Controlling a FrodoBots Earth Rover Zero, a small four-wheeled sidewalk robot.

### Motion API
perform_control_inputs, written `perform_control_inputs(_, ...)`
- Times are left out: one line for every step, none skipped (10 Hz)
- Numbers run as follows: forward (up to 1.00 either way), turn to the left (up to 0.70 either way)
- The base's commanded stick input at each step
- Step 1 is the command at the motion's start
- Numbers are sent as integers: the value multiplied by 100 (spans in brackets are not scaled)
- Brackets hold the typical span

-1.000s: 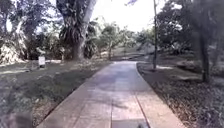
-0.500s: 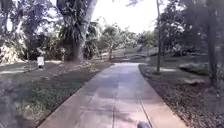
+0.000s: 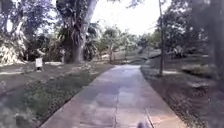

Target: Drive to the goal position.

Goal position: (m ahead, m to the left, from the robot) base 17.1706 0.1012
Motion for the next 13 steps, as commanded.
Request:
perform_control_inputs(50, -50)
perform_control_inputs(50, -50)
perform_control_inputs(50, -50)
perform_control_inputs(50, -50)
perform_control_inputs(50, -44)
perform_control_inputs(50, 0)
perform_control_inputs(50, 0)
perform_control_inputs(50, 0)
perform_control_inputs(50, 0)
perform_control_inputs(50, 0)
perform_control_inputs(50, 0)
perform_control_inputs(50, 0)
perform_control_inputs(50, 0)
